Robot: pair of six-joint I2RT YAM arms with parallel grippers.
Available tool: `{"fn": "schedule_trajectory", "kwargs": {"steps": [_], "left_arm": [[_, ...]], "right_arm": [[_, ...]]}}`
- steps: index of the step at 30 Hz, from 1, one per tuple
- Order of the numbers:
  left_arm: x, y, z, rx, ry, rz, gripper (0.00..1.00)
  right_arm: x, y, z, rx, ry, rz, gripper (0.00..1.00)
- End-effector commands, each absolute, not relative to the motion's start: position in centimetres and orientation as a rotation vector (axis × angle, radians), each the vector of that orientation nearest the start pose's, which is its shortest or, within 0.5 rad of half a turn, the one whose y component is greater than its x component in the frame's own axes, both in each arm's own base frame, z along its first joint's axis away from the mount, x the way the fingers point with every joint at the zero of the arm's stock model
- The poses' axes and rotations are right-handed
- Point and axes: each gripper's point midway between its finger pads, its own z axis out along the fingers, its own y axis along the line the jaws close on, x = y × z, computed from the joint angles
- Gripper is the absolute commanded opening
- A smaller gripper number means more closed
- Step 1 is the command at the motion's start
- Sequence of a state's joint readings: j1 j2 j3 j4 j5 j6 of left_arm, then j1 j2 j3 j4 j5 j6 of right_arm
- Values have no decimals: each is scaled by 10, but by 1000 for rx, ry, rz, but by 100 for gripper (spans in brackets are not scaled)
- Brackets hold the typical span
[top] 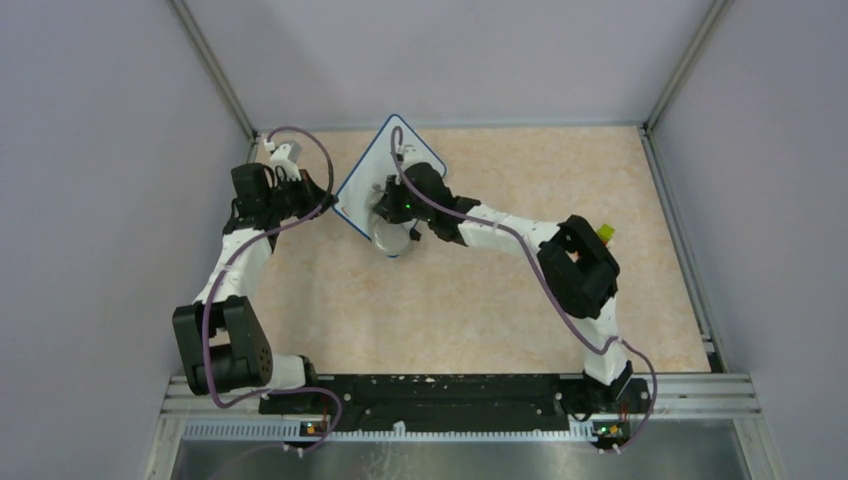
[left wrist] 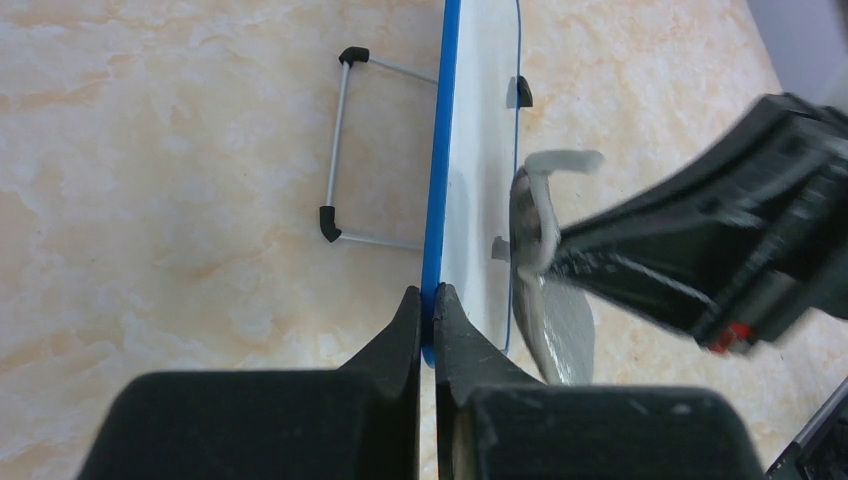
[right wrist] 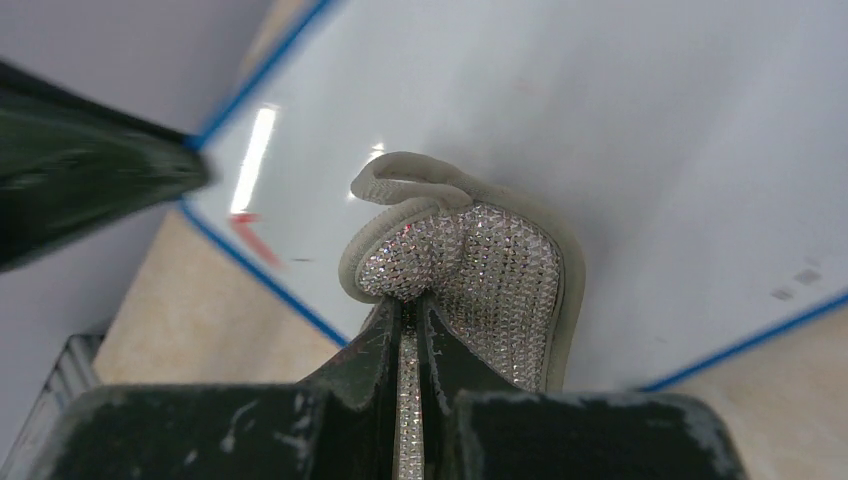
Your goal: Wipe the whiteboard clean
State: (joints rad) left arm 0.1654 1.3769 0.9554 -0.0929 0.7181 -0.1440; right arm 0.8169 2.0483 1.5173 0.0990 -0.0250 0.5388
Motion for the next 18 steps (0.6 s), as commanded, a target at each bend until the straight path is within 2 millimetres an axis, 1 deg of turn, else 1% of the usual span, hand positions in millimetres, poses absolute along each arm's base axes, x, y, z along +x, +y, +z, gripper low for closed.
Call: {"fn": "schedule_trajectory", "kwargs": {"steps": [1, 5, 7, 9, 11, 13, 16, 18], "left_arm": [[384, -60, 193, 145, 2028, -729, 0], [384, -60, 193, 144, 2029, -727, 0], [384, -61, 193, 146, 2029, -731, 0], [385, -61, 193, 147, 2030, -732, 0], [385, -61, 193, 146, 2030, -733, 0], [385, -61, 192, 144, 2031, -733, 0], [385, -61, 193, 145, 2031, -736, 0], [385, -61, 193, 146, 2031, -736, 0]], "right_arm": [[378, 495, 210, -399, 1927, 989, 0], [402, 513, 228, -358, 1889, 990, 0], [412, 518, 232, -335, 1877, 994, 0], [423, 517, 231, -302, 1872, 983, 0], [435, 511, 224, -252, 1886, 974, 0], [448, 503, 211, -202, 1907, 967, 0], [463, 491, 186, -169, 1960, 952, 0], [465, 484, 165, -174, 2008, 947, 0]]}}
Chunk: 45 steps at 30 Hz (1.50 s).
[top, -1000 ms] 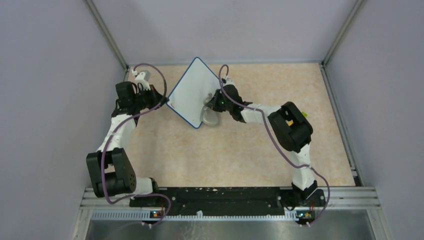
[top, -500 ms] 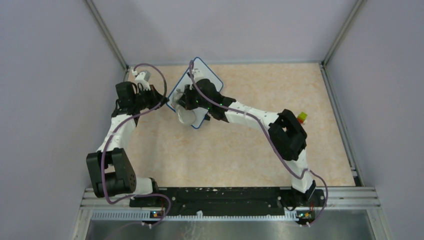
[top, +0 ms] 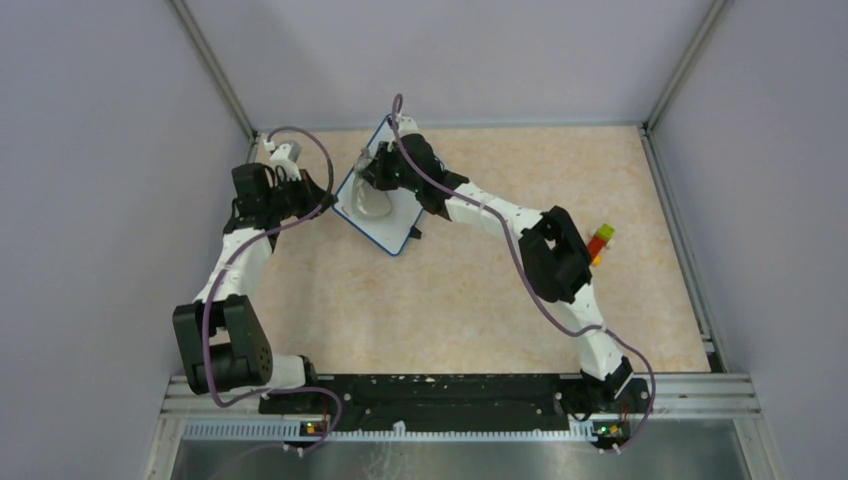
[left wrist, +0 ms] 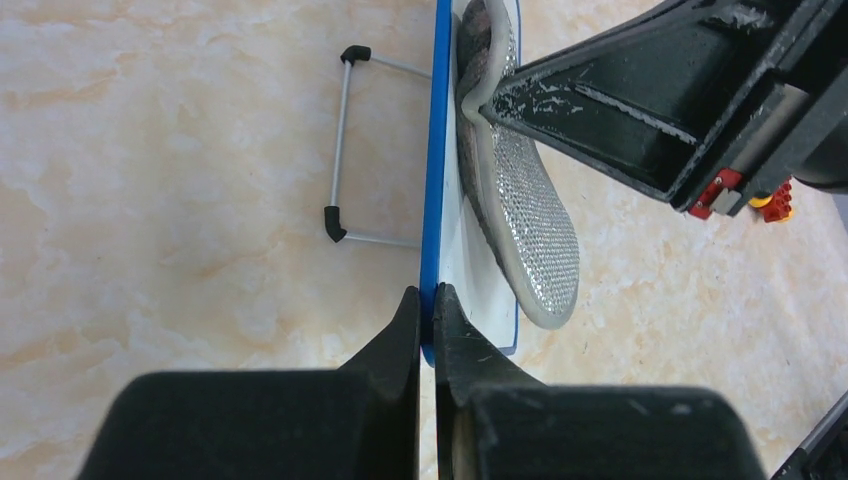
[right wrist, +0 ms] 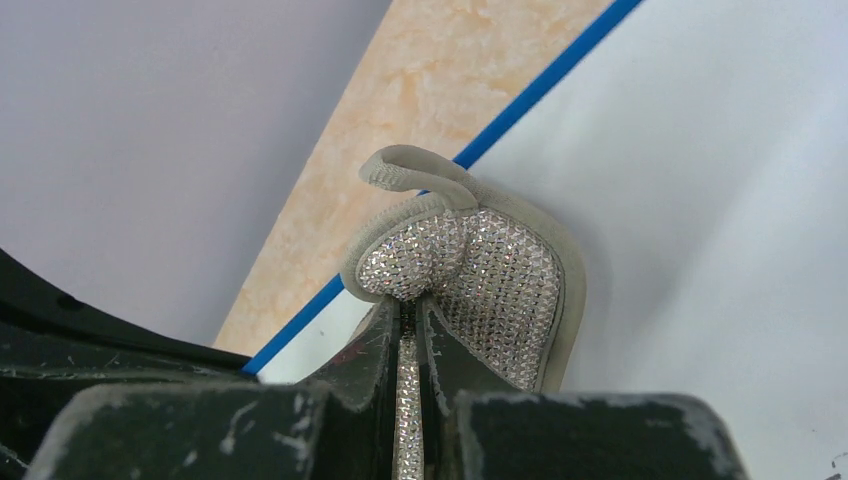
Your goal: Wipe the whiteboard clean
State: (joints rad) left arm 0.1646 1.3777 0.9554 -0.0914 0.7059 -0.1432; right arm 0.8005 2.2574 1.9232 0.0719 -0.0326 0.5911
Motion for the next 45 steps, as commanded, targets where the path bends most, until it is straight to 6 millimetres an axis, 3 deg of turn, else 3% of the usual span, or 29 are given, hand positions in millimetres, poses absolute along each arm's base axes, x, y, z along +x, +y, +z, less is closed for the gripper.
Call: {"fn": "schedule_trajectory", "kwargs": {"steps": [1, 5, 9, 13, 15, 21, 26, 29, 35, 38, 45], "left_arm": [[385, -61, 193, 146, 2030, -736, 0], [385, -61, 192, 146, 2031, -731, 0], [385, -61, 193, 146, 2030, -736, 0], [385, -62, 193, 147, 2030, -740, 0], [385, -62, 193, 146, 2030, -739, 0], [384, -62, 193, 147, 2030, -738, 0], [384, -63, 195, 149, 2026, -744, 0], [384, -63, 196, 152, 2020, -749, 0], [384, -68, 199, 151, 2008, -783, 0], [384, -69, 201, 147, 2001, -793, 0], [382, -72, 204, 149, 1992, -808, 0]], "right_arm": [[465, 478, 155, -172, 2030, 937, 0], [455, 441, 104, -134, 2134, 875, 0], [439, 403, 71, -67, 2214, 842, 0], [431, 390, 74, -127, 2215, 783, 0], [434, 392, 96, -184, 2176, 761, 0], [417, 419, 179, -351, 2001, 815, 0], [382, 469, 214, -430, 1938, 984, 0], [365, 499, 220, -457, 1931, 1071, 0], [348, 530, 228, -478, 1923, 1125, 0], [344, 537, 224, -461, 1946, 1102, 0], [358, 529, 195, -288, 2050, 1014, 0]]}}
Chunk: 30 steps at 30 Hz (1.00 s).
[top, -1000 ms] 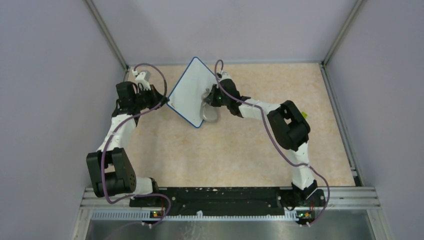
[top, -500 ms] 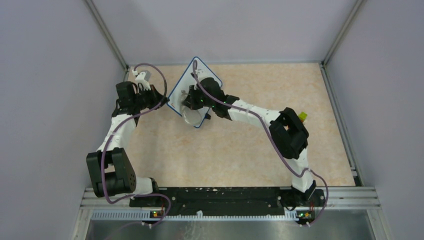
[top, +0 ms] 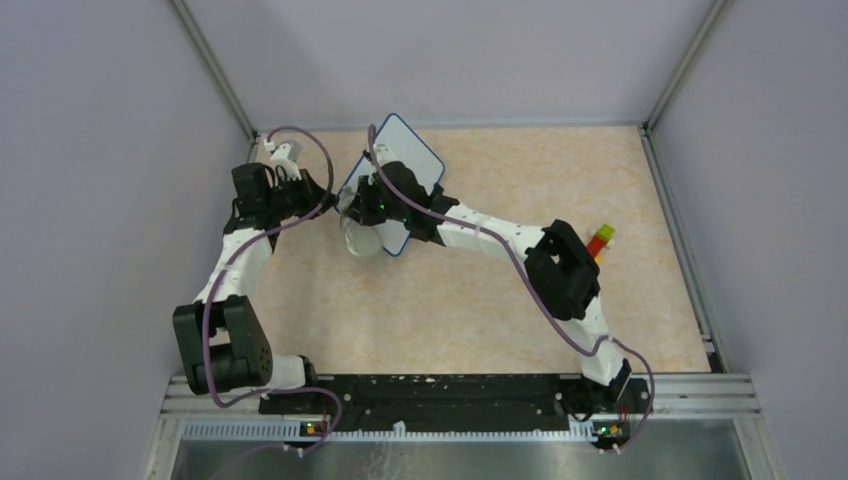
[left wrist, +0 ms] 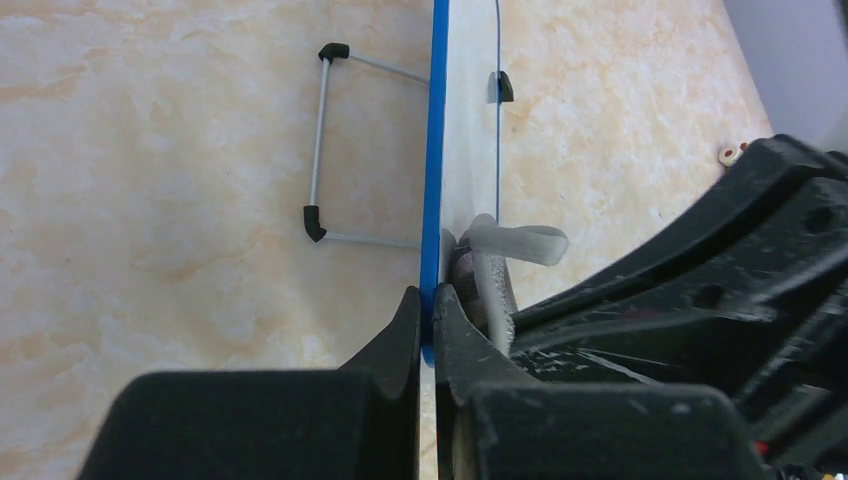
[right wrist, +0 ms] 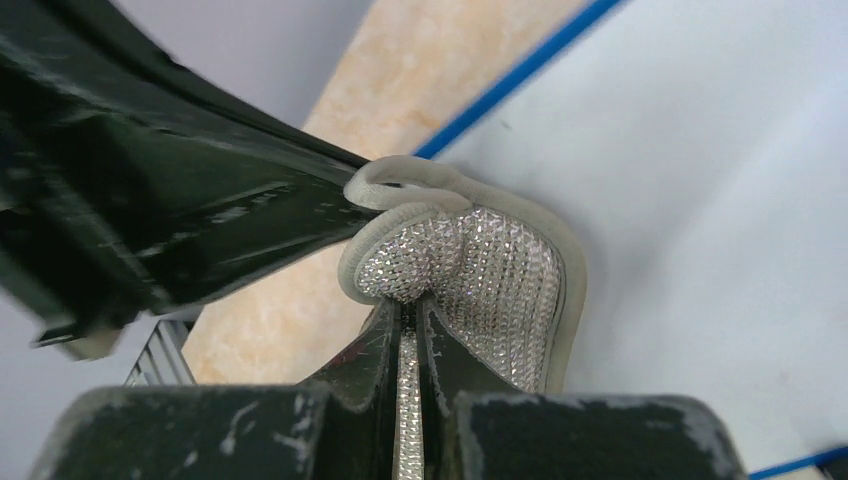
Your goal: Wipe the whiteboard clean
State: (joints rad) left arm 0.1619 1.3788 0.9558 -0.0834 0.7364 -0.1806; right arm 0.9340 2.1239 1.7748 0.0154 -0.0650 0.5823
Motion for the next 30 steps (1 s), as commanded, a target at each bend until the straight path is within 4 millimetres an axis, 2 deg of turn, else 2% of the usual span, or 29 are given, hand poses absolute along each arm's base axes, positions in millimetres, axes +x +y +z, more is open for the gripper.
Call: {"fn": "schedule_trajectory", "kwargs": {"steps": [1, 6, 10, 16, 18, 21, 23, 26, 28, 30], "left_arm": [[382, -72, 205, 152, 1987, -808, 0], [381, -76, 204, 170, 1986, -828, 0], [380, -78, 205, 188, 1980, -829, 0], [379, -80, 206, 202, 1975, -826, 0], [379, -80, 206, 206, 1974, -825, 0], [378, -81, 206, 212, 1972, -821, 0], [378, -81, 206, 215, 1972, -819, 0], [378, -83, 207, 219, 1970, -819, 0], [378, -82, 208, 222, 1967, -815, 0], [379, -81, 208, 219, 1971, -804, 0]], "right_arm": [[360, 530, 193, -279, 2053, 1015, 0], [363, 542, 187, -273, 2103, 1019, 0], [366, 547, 191, -258, 2114, 1027, 0], [374, 541, 201, -210, 2099, 1007, 0], [379, 537, 197, -191, 2121, 996, 0], [382, 527, 170, -216, 2221, 915, 0], [379, 517, 141, -278, 2314, 823, 0], [371, 496, 106, -392, 2412, 668, 0], [368, 478, 90, -434, 2458, 565, 0], [366, 462, 82, -459, 2481, 510, 0]]}}
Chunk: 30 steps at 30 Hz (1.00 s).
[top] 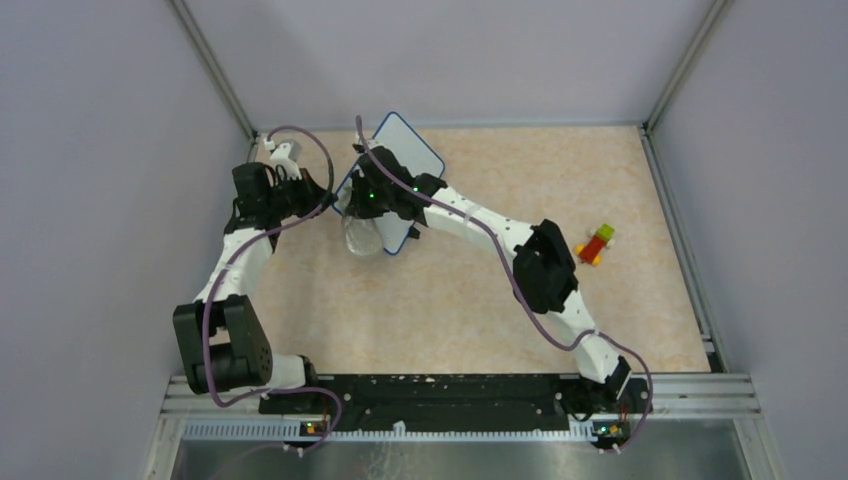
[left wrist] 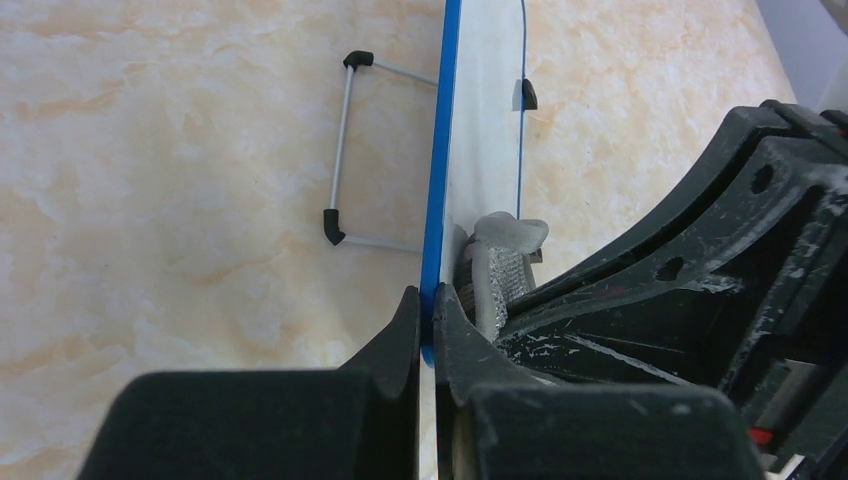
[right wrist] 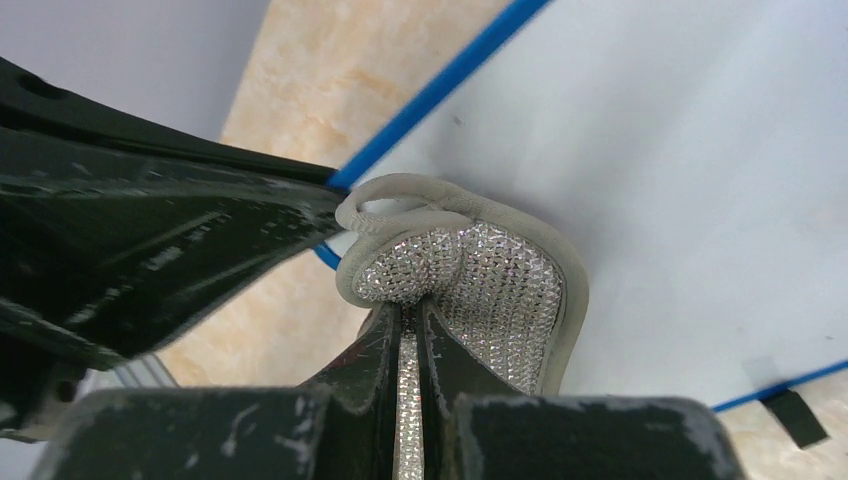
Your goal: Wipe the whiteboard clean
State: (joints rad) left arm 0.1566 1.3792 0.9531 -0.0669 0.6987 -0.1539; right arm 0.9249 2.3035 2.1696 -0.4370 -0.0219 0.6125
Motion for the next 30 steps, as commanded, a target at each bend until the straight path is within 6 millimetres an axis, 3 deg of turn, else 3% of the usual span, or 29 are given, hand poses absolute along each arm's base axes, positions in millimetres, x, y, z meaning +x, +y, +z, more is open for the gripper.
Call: {"fn": "schedule_trajectory", "kwargs": {"steps": [1, 4, 7, 11, 15, 24, 30], "left_arm": [[379, -81, 208, 218, 1971, -802, 0], [378, -81, 208, 220, 1970, -798, 0], [379, -81, 208, 218, 1972, -797, 0], [379, -81, 207, 217, 1973, -802, 0], [377, -84, 208, 229, 1970, -813, 0], [373, -93, 212, 231, 1947, -879, 0], [370, -97, 218, 255, 1921, -897, 0]], "right_arm": [[365, 454, 80, -463, 2491, 495, 0], [362, 439, 89, -469, 2488, 496, 0], [361, 440, 123, -476, 2410, 574, 0], [363, 467, 183, -458, 2245, 787, 0], [372, 491, 218, -390, 2174, 903, 0], [373, 525, 247, -221, 2109, 1175, 0], [372, 536, 239, -143, 2131, 1272, 0]]}}
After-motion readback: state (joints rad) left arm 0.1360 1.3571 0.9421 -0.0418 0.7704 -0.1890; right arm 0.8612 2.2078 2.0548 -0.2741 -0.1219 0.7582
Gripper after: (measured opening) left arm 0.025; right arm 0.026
